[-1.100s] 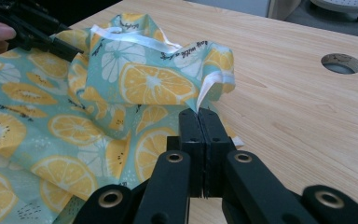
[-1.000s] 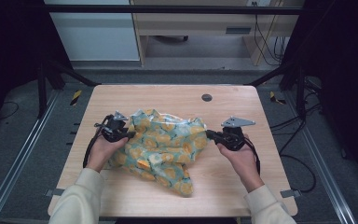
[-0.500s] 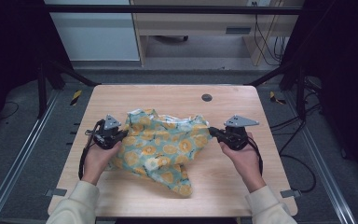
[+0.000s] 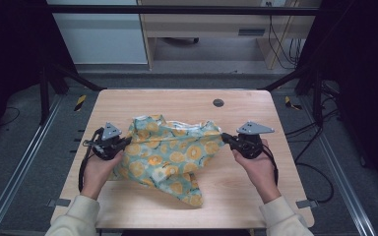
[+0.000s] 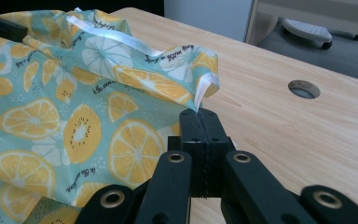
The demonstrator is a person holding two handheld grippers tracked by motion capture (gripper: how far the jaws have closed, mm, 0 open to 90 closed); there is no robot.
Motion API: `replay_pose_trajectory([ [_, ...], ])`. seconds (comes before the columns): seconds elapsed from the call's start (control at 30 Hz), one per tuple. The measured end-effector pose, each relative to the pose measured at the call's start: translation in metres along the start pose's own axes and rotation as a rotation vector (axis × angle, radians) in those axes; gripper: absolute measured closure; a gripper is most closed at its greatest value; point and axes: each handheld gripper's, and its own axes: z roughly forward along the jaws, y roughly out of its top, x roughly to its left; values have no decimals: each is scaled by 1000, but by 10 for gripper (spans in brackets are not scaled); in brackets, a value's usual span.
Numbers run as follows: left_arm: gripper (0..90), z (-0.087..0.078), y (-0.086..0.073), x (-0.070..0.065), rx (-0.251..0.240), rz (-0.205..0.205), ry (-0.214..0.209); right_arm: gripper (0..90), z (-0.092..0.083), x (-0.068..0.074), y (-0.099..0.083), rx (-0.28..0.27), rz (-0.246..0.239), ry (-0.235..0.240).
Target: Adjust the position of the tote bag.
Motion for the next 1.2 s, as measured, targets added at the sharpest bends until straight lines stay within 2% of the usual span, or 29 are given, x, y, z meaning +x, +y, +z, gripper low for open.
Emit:
replay_pose_trajectory([
  [0.4, 900, -25, 3, -10, -86, 34, 17, 900, -18, 3, 9, -42, -21, -10],
  [0.5, 900, -28, 2, -12, -110, 26, 17, 900, -21, 3, 9, -46, -18, -8],
  [0.6, 900, -30, 3, -14, -134, 40, 21, 900, -22, 2, 12, -44, -22, -20],
  [0.83, 900, -32, -5, -20, -166, 52, 23, 900, -27, 4, 13, -63, -37, -39],
  [1.0, 900, -34, -3, -23, -171, 55, 23, 900, -35, 7, 11, -54, -53, -42],
  [1.1, 900, -37, -2, -24, -191, 68, 26, 900, -41, 8, 13, -69, -65, -42],
  [1.13, 900, -39, -3, -25, -190, 56, 23, 900, -41, 9, 14, -69, -69, -42],
  [1.2, 900, -40, -4, -24, -197, 74, 28, 900, -42, 9, 13, -67, -80, -44],
])
